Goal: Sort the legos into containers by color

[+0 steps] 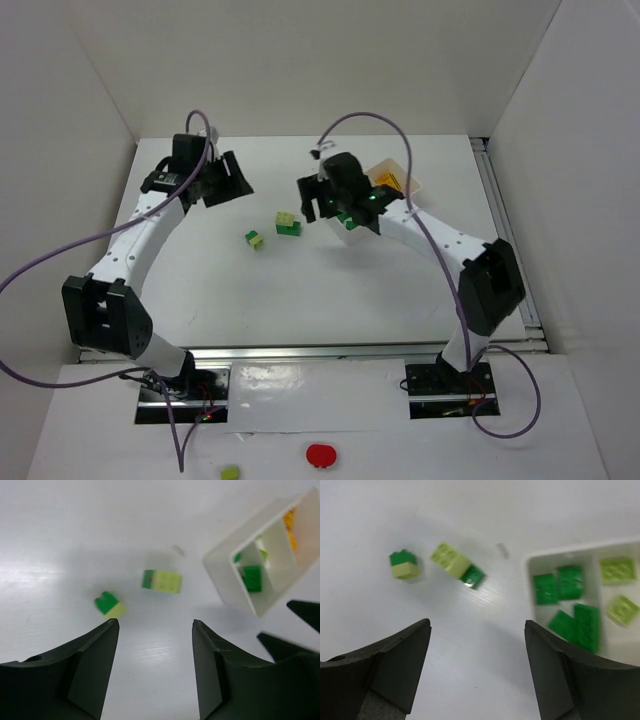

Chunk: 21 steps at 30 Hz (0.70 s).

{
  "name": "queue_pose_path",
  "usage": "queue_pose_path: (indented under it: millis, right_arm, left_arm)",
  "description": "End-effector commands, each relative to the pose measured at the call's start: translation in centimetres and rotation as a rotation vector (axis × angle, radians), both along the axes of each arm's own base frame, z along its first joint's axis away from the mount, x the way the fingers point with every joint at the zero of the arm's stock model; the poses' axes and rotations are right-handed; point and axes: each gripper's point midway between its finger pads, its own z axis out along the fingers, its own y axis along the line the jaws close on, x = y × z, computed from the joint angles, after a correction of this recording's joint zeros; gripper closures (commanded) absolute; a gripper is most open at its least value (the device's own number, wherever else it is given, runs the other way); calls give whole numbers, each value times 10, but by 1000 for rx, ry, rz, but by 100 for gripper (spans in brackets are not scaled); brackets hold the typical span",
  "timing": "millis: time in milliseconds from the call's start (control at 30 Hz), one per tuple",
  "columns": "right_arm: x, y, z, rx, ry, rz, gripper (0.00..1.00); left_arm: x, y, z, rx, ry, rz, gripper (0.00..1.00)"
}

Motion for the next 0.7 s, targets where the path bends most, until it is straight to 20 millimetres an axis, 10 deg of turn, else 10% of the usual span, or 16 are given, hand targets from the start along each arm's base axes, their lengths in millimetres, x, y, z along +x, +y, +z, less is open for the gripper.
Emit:
queue_pose_path:
  millis: [0, 233, 667]
  right_arm:
    - [-7, 58, -7, -52, -27, 235, 17]
    - [15, 116, -39, -230, -55, 352, 16]
    - [44, 128, -100, -445, -49, 436, 14]
  left_arm:
    - [-20, 43, -45, 40, 146, 160, 30]
    - [-38, 84, -58, 32, 195, 262, 29]
    - [-39, 98, -54, 9, 182, 252, 31]
